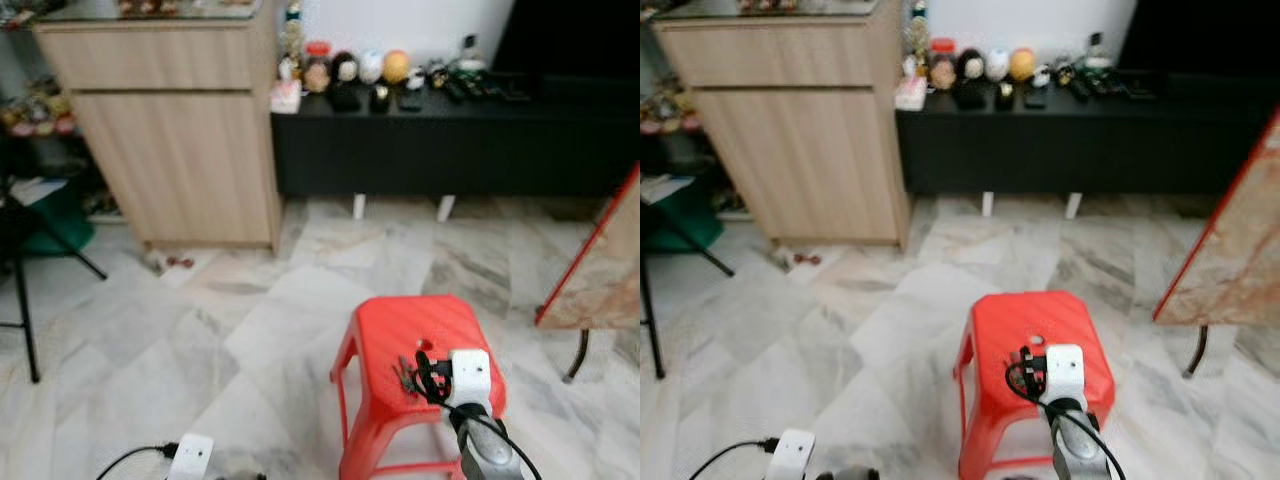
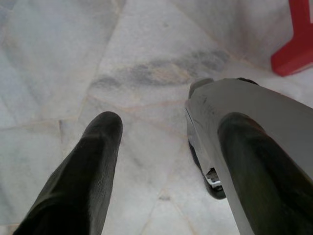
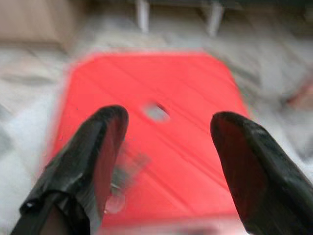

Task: Hang keys on a hook

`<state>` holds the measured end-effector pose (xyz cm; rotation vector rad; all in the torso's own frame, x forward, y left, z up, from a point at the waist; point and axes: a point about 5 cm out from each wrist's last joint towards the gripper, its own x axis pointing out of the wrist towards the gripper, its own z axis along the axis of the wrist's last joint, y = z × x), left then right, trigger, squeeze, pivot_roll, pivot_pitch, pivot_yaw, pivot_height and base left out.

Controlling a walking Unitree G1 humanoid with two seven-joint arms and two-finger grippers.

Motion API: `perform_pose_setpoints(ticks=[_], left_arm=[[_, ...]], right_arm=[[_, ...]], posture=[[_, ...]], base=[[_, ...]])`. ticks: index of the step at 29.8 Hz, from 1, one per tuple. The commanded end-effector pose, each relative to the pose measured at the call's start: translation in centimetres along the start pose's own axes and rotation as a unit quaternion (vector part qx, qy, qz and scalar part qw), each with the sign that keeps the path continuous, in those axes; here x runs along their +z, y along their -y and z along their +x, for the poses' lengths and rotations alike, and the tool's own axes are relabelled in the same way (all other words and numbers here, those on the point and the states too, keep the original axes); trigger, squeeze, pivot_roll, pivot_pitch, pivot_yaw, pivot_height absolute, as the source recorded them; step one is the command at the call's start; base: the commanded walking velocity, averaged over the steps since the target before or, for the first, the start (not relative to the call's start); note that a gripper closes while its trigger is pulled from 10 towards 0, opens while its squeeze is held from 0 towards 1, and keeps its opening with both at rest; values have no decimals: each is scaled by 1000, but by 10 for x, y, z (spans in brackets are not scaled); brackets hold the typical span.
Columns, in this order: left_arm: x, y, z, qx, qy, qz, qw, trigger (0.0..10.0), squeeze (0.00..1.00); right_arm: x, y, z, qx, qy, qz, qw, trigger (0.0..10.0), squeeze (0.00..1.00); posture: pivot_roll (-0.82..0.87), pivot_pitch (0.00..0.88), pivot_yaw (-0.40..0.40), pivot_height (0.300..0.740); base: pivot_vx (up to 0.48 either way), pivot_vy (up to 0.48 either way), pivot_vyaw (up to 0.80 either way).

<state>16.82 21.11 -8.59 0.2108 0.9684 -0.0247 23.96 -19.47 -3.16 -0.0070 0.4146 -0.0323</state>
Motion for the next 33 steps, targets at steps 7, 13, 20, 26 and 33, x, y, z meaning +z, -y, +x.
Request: perform_pose_setpoints(ticks=[7, 13, 20, 26, 33], left_arm=[[-31, 9, -7, -24, -50, 7, 998, 10000, 0], [-28, 6, -6, -23, -47, 5, 999, 10000, 0], [-19, 15, -3, -26, -38, 3, 999, 10000, 0], [-18, 12, -3, -25, -38, 3, 999, 10000, 0], [-22, 6, -4, -21, -41, 2, 999, 10000, 0]], right_arm=[[-6, -5, 0, 5, -23, 11, 1000, 10000, 0], [-7, -5, 0, 4, -29, 14, 999, 10000, 0], [-6, -5, 1, 5, -31, 16, 999, 10000, 0], [-6, -6, 2, 9, -33, 13, 999, 10000, 0], [-6, -8, 1, 13, -32, 15, 999, 10000, 0]], posture=[[-3, 0, -33, 632], [1, 0, -36, 632], [2, 0, -36, 632], [-1, 0, -34, 632], [0, 0, -34, 632]], base=[[0, 0, 0], [0, 0, 0], [0, 0, 0], [0, 0, 0], [0, 0, 0]])
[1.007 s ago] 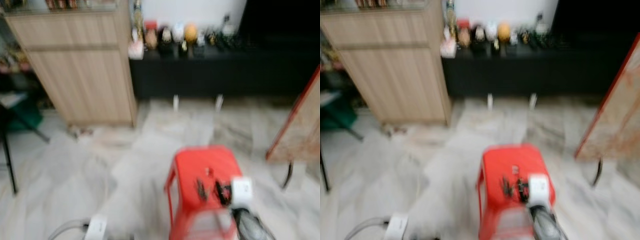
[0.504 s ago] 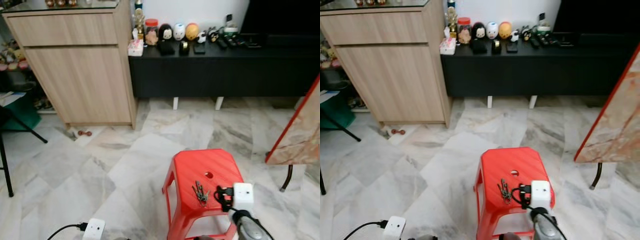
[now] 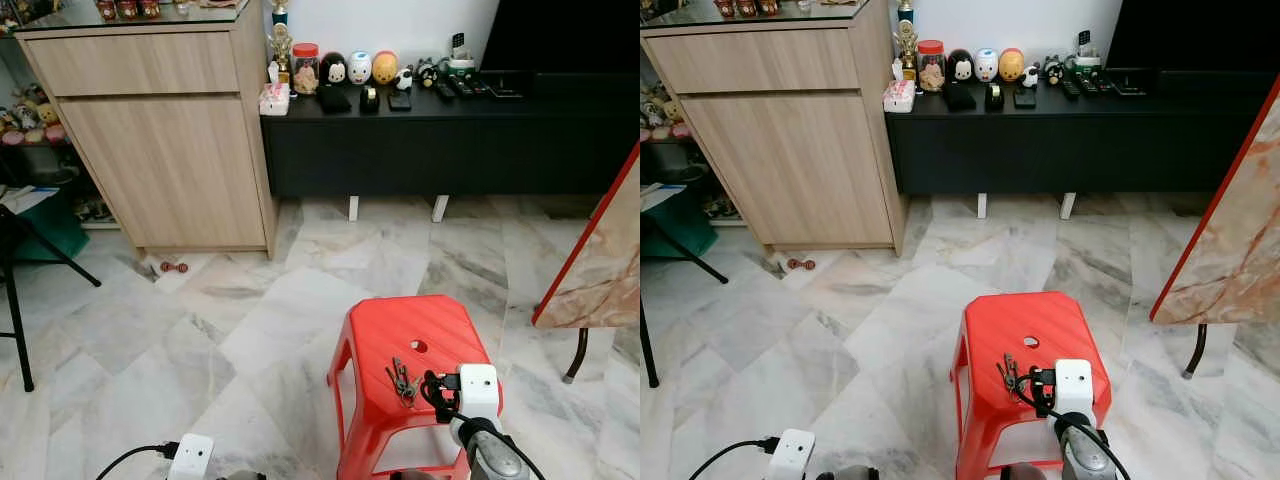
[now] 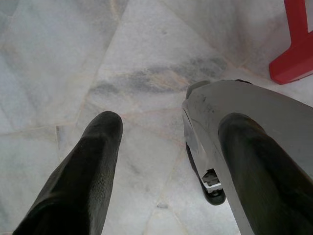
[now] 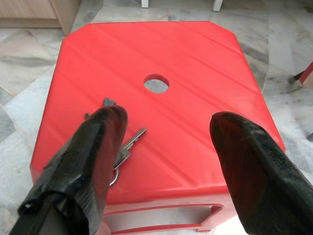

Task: Hang keys on a hook

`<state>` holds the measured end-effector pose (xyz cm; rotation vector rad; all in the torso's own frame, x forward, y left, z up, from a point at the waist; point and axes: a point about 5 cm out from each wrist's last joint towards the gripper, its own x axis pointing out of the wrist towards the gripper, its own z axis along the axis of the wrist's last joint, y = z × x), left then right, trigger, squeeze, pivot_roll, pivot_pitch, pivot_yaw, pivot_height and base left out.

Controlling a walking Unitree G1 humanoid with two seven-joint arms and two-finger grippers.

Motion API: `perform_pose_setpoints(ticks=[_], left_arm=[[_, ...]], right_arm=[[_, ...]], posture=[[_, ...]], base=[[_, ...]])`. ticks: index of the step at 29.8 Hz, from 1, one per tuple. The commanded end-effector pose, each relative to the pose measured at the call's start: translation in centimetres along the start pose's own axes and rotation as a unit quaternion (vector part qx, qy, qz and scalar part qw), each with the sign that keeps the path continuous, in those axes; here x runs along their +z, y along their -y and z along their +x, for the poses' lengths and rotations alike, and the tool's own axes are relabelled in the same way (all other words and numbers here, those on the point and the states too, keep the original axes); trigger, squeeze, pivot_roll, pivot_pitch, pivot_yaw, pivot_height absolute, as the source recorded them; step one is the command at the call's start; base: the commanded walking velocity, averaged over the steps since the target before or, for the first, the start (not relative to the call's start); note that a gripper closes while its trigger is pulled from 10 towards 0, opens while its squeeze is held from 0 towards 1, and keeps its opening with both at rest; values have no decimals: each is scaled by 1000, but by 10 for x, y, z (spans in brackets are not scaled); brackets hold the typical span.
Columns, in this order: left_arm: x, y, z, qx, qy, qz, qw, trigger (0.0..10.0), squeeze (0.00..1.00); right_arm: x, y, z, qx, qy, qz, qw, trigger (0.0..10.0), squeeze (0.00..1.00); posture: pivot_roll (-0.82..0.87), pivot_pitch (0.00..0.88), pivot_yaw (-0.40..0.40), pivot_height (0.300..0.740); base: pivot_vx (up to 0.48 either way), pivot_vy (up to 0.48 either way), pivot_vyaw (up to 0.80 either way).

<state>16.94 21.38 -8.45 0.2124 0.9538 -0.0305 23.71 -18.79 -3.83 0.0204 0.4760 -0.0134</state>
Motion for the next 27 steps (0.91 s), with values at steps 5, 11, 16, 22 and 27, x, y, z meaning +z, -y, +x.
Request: perform_pose_setpoints(ticks=[5, 11, 16, 22, 27], left_arm=[[-25, 9, -5, -19, -49, 0, 999, 10000, 0], [-26, 8, -5, -21, -49, -2, 999, 10000, 0], [-23, 12, -4, -22, -47, -1, 999, 10000, 0], [-11, 25, 0, -28, -39, 0, 999, 10000, 0], [-12, 25, 0, -27, -39, -1, 999, 10000, 0]], right_arm=[[-1, -2, 0, 3, -4, 1, 1000, 10000, 0], [-1, -3, 1, 5, -4, 1, 1000, 10000, 0], [2, -5, 2, 8, 2, 1, 1000, 10000, 0], [5, -7, 3, 11, 12, 0, 1000, 10000, 0], [7, -8, 4, 12, 16, 0, 1000, 10000, 0]], posture=[[0, 0, -35, 632], [1, 0, -36, 632], [1, 0, -36, 632], [3, 0, -37, 632], [2, 0, -36, 632]], base=[[0, 0, 0], [41, 0, 0], [253, 0, 0], [259, 0, 0], [265, 0, 0]])
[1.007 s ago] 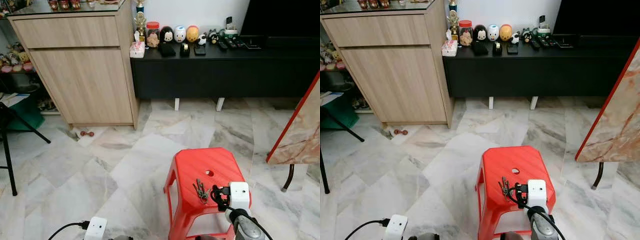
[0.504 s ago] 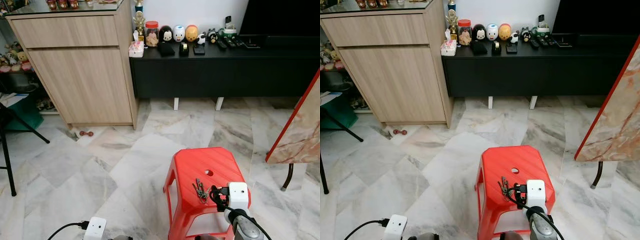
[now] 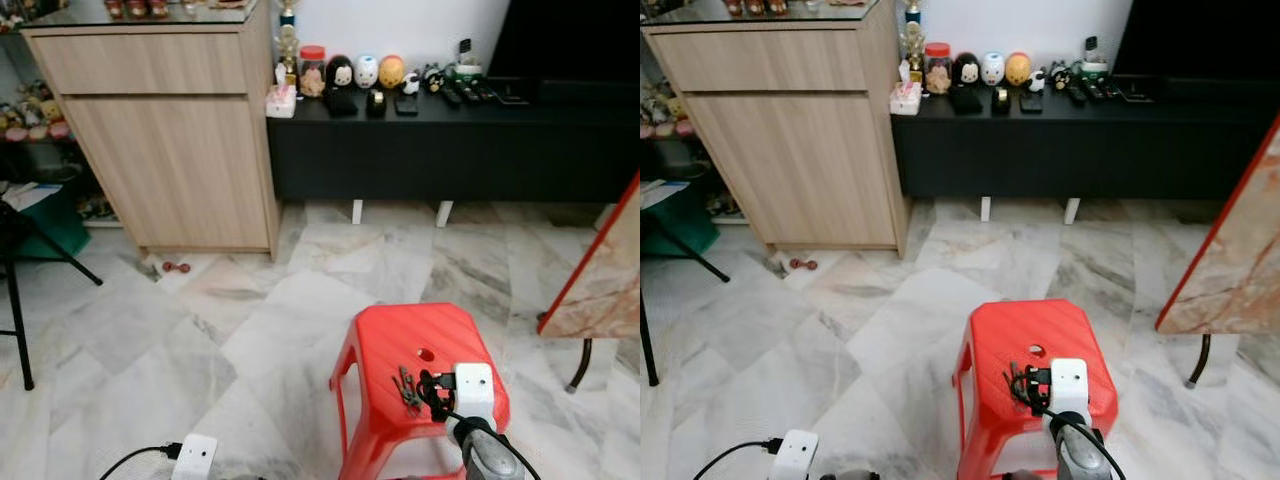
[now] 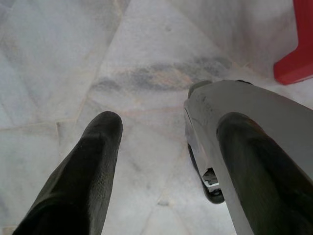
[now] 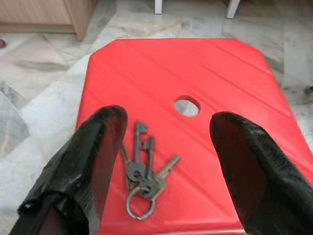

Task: Hang keys on a hook

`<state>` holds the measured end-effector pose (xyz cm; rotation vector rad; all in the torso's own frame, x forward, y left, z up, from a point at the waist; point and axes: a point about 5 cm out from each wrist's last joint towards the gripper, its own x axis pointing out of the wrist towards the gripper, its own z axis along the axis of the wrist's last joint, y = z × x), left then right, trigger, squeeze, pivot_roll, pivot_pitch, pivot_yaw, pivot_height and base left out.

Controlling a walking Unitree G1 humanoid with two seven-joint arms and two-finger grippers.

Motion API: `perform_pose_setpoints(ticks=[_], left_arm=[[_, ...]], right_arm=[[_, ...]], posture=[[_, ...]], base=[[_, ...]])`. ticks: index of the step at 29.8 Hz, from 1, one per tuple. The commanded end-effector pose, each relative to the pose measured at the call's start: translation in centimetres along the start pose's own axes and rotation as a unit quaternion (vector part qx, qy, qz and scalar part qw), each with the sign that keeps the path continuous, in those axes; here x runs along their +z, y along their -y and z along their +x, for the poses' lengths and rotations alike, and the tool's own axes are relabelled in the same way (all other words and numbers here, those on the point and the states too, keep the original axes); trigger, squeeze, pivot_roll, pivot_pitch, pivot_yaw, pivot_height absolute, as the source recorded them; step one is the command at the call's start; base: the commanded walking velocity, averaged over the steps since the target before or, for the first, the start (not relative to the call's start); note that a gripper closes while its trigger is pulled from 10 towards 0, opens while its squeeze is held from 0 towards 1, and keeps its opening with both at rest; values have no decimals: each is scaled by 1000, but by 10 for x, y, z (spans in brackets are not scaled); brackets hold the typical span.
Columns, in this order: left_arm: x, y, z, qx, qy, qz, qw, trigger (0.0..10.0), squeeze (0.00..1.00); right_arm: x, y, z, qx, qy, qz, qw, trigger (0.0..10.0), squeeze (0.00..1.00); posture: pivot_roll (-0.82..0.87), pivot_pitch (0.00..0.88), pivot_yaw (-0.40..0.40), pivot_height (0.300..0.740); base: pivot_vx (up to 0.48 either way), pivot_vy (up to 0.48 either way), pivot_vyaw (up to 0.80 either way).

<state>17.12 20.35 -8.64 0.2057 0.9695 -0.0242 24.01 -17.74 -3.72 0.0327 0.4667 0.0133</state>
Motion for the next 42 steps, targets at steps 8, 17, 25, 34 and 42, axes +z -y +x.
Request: perform_pose_setpoints(ticks=[8, 17, 25, 34, 42], left_arm=[[-23, 1, -5, -20, -34, 2, 999, 10000, 0], [-29, -5, -7, -20, -38, 1, 999, 10000, 0], [-26, 5, -6, -26, -36, 3, 999, 10000, 0], [-28, 13, -6, -30, -38, 2, 999, 10000, 0], [-38, 12, -9, -28, -46, 1, 999, 10000, 0]], right_arm=[[8, 0, 2, 0, 20, -5, 1000, 10000, 0], [4, 1, 2, 6, -1, -11, 1000, 10000, 0], [15, -5, 16, 9, -48, 11, 999, 10000, 0], [27, -22, 28, 30, -93, 46, 994, 10000, 1000], [32, -24, 31, 28, -107, 67, 992, 10000, 1000]], posture=[[1, 0, -35, 632], [1, 0, -37, 632], [-3, 0, -34, 632], [9, 8, -41, 632], [27, 32, -48, 632]], base=[[30, 0, 0], [0, 0, 0], [0, 0, 0], [0, 0, 0], [0, 0, 0]])
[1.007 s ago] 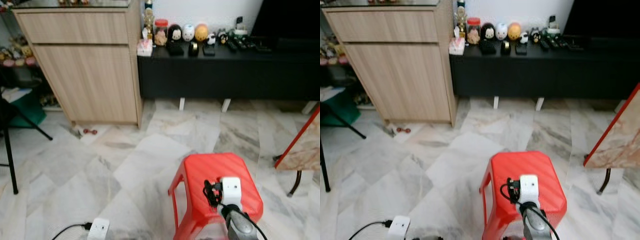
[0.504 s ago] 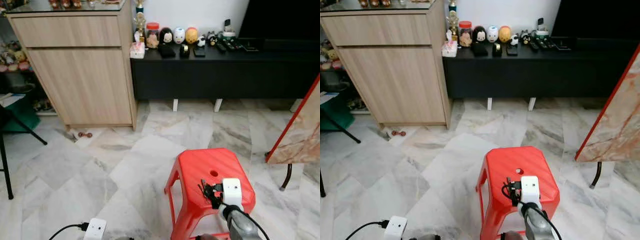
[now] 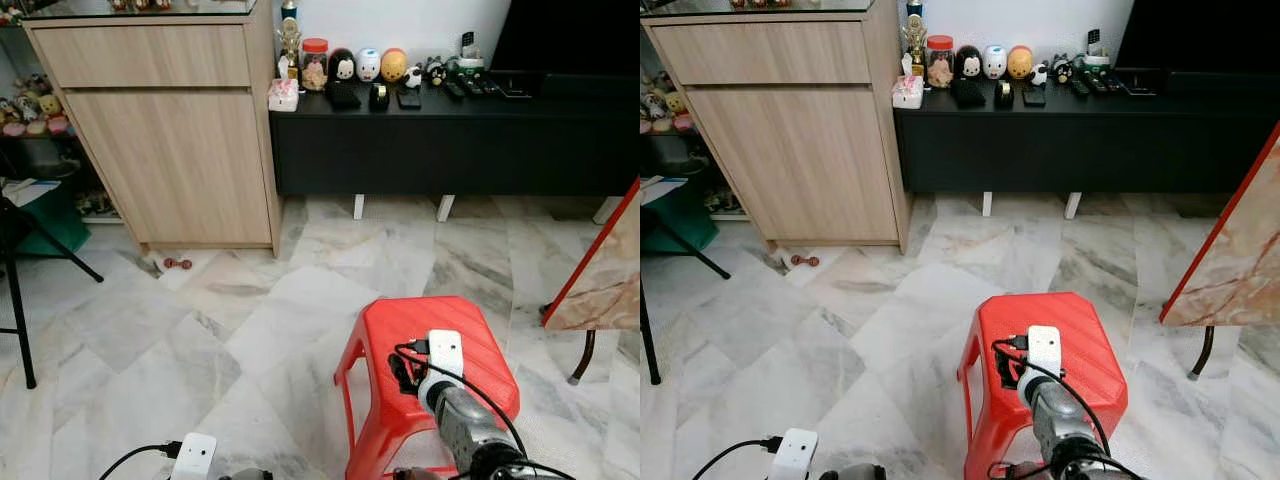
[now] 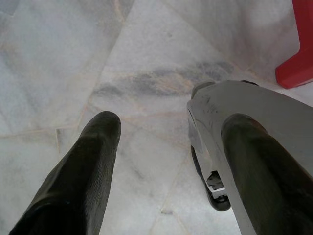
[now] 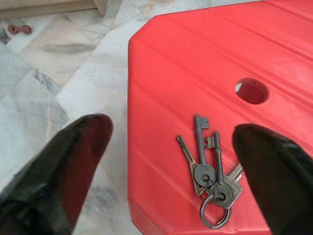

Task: Hang keys on a hook

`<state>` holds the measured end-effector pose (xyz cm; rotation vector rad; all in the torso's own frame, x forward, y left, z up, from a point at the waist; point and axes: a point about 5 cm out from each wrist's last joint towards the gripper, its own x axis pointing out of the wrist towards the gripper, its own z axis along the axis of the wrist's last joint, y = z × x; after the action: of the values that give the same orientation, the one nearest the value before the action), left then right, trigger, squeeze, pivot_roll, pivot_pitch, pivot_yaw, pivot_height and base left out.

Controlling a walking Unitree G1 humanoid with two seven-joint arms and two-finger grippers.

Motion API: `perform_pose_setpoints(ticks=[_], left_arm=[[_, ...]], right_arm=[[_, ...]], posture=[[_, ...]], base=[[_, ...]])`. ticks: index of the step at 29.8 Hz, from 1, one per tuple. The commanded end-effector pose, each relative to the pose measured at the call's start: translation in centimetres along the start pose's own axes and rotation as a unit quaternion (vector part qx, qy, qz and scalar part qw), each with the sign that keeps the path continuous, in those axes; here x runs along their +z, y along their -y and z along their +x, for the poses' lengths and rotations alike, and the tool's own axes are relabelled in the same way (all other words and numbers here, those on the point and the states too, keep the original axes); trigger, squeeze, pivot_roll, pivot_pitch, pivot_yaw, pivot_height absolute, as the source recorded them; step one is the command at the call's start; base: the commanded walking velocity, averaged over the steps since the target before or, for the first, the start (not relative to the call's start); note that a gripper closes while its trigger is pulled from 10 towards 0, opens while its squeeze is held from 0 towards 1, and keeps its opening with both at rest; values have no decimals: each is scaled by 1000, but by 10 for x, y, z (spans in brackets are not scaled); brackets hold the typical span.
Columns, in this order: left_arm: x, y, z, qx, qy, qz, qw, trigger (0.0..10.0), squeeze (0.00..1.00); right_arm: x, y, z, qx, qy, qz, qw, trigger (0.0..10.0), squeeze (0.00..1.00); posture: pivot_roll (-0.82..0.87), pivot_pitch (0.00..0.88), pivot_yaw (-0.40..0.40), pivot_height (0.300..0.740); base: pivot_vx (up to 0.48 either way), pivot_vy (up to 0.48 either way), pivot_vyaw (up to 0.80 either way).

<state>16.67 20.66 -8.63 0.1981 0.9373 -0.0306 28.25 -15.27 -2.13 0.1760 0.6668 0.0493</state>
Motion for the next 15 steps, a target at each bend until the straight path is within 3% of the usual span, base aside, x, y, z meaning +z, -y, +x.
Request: perform_pose_setpoints(ticks=[1, 3, 4, 5, 15], left_arm=[[-35, 15, -8, -25, -64, 2, 998, 10000, 0], [-38, 14, -9, -24, -67, 3, 997, 10000, 0], [-39, 14, -9, -23, -67, 3, 998, 10000, 0], [-39, 14, -10, -21, -63, -1, 998, 10000, 0], [-30, 11, -7, -17, -53, 5, 998, 10000, 0]], right_arm=[[0, 1, 0, -4, -7, 2, 1000, 10000, 1000], [2, 2, 0, -10, -1, 0, 1000, 10000, 1000], [5, 2, 0, -11, 9, 0, 1000, 10000, 914], [9, 3, 0, -12, 29, 1, 1000, 10000, 0], [4, 10, -6, -24, 76, 10, 997, 10000, 0]], posture=[[28, 34, -49, 632], [32, 43, -53, 632], [33, 43, -53, 632], [37, 44, -52, 632], [32, 41, -42, 632]], base=[[0, 0, 0], [0, 0, 0], [0, 0, 0], [0, 0, 0], [0, 0, 0]])
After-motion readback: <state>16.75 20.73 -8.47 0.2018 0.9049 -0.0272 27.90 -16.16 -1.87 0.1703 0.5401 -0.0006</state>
